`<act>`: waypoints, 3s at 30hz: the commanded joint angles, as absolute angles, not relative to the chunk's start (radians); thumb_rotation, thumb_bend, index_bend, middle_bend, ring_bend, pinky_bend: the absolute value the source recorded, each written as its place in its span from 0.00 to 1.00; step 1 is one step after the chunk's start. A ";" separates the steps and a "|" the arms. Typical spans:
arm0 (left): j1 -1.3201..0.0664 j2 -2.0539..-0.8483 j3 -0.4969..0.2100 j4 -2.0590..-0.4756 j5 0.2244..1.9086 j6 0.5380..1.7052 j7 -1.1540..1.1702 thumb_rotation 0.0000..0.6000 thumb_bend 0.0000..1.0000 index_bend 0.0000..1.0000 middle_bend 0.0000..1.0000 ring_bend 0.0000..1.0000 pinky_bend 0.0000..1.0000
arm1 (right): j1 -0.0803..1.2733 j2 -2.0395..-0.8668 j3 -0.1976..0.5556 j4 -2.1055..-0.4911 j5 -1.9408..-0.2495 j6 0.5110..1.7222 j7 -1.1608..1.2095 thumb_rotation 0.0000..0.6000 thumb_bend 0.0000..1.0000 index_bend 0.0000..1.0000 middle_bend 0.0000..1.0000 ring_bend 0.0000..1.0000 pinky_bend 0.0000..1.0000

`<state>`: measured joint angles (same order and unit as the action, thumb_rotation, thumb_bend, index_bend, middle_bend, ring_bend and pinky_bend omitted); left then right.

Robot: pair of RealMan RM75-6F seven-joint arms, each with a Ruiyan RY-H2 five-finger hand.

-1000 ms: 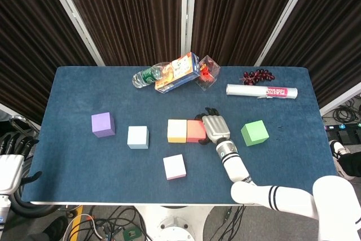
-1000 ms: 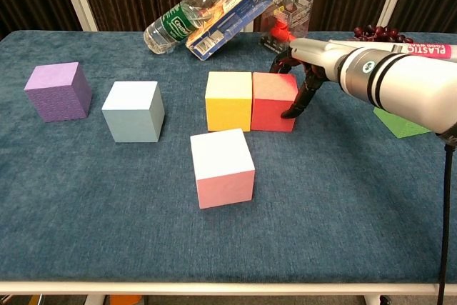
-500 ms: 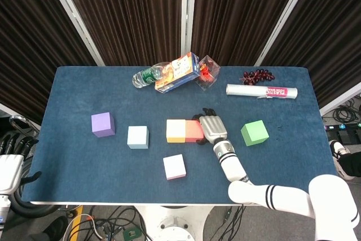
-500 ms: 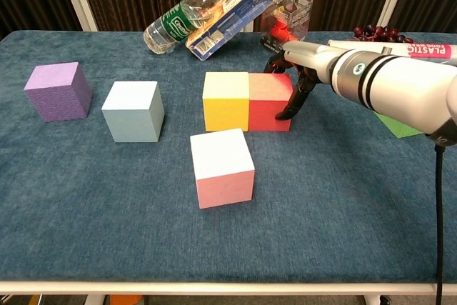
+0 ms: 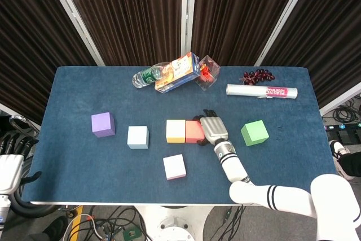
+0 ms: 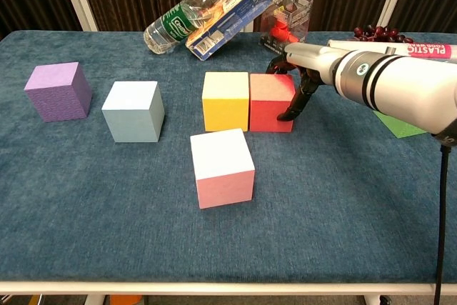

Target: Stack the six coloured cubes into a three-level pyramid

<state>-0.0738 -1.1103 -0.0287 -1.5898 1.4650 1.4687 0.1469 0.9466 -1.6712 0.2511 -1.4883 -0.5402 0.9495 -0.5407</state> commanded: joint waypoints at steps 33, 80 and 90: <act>-0.217 -1.073 -0.067 -1.575 1.535 1.332 -0.010 1.00 0.00 0.22 0.16 0.03 0.01 | 0.756 -1.286 0.233 -1.841 -0.786 1.074 -0.369 1.00 0.15 0.00 0.12 0.00 0.00; -0.702 -1.487 -0.154 -1.378 1.283 0.821 0.057 1.00 0.07 0.22 0.32 0.19 0.07 | 0.509 -1.056 0.217 -1.780 -1.081 1.100 -0.006 1.00 0.15 0.00 0.13 0.00 0.00; -0.718 -1.543 -0.172 -1.323 1.284 0.859 0.021 1.00 0.16 0.29 0.49 0.32 0.14 | 0.490 -1.054 0.222 -1.772 -1.094 1.104 0.019 1.00 0.15 0.00 0.13 0.00 0.00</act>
<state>-0.7136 -1.5418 -0.1707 -1.3268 1.2794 0.8602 0.0253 0.4904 -1.0538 0.2220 -1.7716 -1.0938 1.1037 0.0189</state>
